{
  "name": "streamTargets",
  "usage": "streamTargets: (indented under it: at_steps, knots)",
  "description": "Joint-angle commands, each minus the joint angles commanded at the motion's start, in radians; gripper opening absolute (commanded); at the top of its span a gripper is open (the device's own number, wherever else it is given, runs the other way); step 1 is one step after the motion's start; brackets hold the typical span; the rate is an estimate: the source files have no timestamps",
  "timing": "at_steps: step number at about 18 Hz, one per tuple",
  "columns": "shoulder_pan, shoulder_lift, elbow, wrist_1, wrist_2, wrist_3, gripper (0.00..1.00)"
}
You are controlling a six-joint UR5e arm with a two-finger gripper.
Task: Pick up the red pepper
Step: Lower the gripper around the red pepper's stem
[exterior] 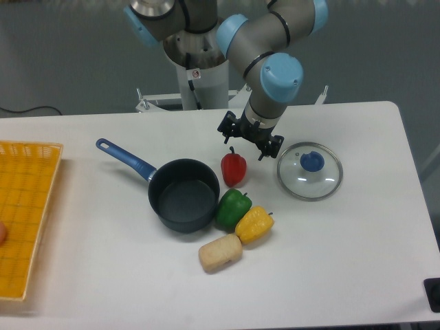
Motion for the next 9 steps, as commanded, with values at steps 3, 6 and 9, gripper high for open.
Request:
streamTargets:
  at_steps: [3, 6, 9]
  knots:
    - [-0.011, -0.025, -0.008, 0.028, 0.005, -0.017, 1.0]
    - [-0.027, -0.04, -0.008, 0.052, 0.009, -0.061, 1.0]
    - [-0.043, -0.051, -0.006, 0.064, 0.02, -0.101, 1.0]
